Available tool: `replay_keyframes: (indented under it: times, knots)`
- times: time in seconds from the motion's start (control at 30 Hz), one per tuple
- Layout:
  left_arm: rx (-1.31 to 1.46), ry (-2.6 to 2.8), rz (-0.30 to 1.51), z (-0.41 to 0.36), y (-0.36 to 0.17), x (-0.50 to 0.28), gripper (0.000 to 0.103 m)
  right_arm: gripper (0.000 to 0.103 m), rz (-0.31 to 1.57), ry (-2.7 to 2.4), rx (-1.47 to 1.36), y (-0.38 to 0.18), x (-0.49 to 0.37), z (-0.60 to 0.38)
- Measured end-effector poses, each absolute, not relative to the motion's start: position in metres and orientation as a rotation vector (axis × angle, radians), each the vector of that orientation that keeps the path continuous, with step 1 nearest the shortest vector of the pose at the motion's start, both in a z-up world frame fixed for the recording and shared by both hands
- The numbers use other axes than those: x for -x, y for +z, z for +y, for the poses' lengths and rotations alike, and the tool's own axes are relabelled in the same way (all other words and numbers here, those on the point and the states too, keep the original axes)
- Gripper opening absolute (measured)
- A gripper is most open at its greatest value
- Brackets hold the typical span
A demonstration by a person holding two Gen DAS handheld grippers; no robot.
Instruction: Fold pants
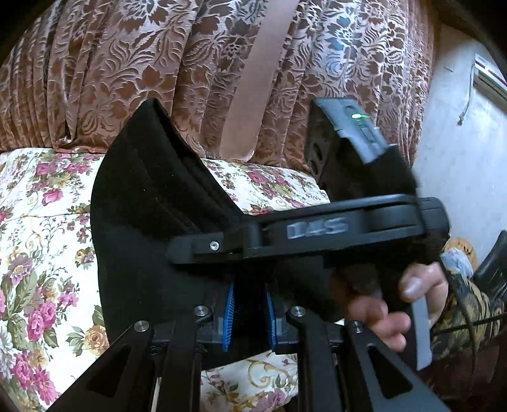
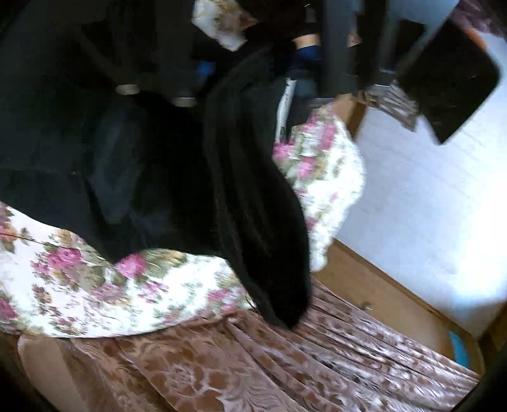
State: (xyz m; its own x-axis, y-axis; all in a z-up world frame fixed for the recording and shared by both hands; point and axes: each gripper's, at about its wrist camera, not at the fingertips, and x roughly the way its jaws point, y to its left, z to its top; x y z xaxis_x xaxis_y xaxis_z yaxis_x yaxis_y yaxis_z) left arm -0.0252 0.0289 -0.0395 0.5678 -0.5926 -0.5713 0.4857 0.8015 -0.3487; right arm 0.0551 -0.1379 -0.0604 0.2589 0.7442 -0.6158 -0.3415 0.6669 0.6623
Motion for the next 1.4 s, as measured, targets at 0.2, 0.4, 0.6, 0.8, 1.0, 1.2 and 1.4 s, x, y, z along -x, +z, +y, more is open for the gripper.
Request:
replay_keyframes:
  times: [0.2,0.4,0.6,0.8,1.0,1.2,1.4]
  knots:
    - [0.36,-0.768,0.762,0.073,-0.035,0.03,0.031,0.014,1.044,0.786,-0.45,-0.061,-0.051,-0.146]
    - [0.576,-0.514,0.717,0.159,-0.045,0.029,0.032,0.013,0.967,0.835,-0.488,-0.035,-0.046,-0.158]
    - [0.56,-0.437,0.76,0.157,-0.057,0.012,0.032,0.013,0.872,0.853,-0.501,-0.001,-0.034,-0.182]
    - [0.528,-0.534,0.791,0.111,-0.06,-0.012,0.032,0.013,0.788,0.796,-0.503,0.024,-0.016,-0.232]
    - [0.459,-0.675,0.837,0.051,-0.062,-0.024,0.032,0.013,0.724,0.678,-0.484,0.042,0.014,-0.29]
    - [0.381,-0.799,0.939,-0.002,-0.075,-0.021,0.032,0.013,0.762,0.539,-0.498,0.02,0.035,-0.354]
    - [0.314,-0.861,0.991,-0.035,-0.084,-0.01,0.032,0.013,0.908,0.378,-0.628,-0.057,0.034,-0.412]
